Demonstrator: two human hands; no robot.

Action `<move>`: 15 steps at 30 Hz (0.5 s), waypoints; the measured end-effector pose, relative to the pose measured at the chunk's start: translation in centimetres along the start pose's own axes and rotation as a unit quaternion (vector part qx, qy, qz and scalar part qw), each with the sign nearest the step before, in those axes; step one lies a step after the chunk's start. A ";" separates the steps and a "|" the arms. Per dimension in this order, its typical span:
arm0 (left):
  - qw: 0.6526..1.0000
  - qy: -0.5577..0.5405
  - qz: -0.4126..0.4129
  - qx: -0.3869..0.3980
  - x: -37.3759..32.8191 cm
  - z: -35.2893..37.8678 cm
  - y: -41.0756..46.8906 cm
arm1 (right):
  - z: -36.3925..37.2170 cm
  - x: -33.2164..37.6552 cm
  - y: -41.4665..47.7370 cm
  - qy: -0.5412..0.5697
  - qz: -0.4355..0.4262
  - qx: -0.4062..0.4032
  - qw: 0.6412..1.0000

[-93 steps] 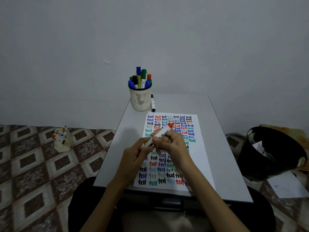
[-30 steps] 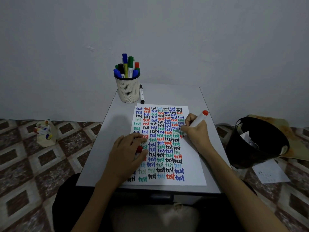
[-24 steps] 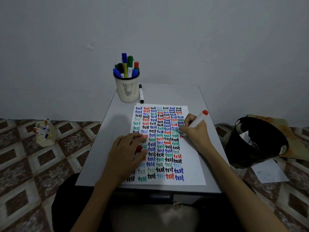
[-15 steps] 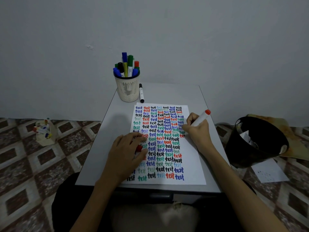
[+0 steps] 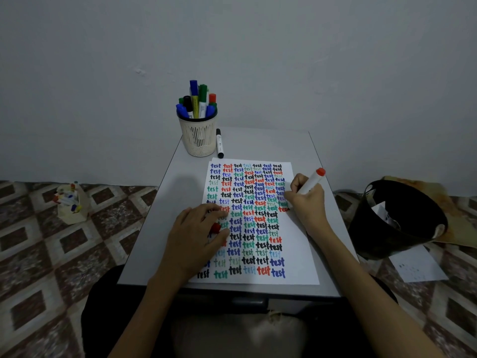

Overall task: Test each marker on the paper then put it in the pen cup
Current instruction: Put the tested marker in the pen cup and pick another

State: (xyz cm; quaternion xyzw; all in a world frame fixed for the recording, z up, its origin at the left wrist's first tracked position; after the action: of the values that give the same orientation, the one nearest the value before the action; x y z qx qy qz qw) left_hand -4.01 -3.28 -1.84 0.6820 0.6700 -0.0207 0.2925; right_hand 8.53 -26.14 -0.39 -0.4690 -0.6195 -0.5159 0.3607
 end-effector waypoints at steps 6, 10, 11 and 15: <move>1.000 0.004 -0.001 -0.002 0.1 0.0 0.0 | -0.1 0.1 0.1 0.029 -0.004 -0.001 1.000; 1.000 0.009 -0.001 0.003 0.1 0.0 0.0 | 0.0 -0.1 0.2 0.016 -0.003 0.014 1.000; 1.000 0.009 -0.002 0.002 0.1 0.0 0.0 | 0.1 -0.1 0.3 0.019 0.004 0.021 1.000; 1.000 0.005 -0.003 -0.002 0.0 -0.1 0.0 | 0.2 0.3 0.1 0.046 0.011 0.027 0.999</move>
State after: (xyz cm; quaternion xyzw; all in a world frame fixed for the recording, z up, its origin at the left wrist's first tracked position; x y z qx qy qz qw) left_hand -4.07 -3.27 -1.75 0.6795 0.6736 -0.0166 0.2903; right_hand 8.56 -25.94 -0.16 -0.4416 -0.6109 -0.5160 0.4070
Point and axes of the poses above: each hand's wrist, its own y-axis towards the middle knuckle, its own z-axis out of the palm, x = y × z, the point moved 3 cm from there along y, towards the middle knuckle, and after that the axes turned 6 degrees about -z, right-handed, at the moved point
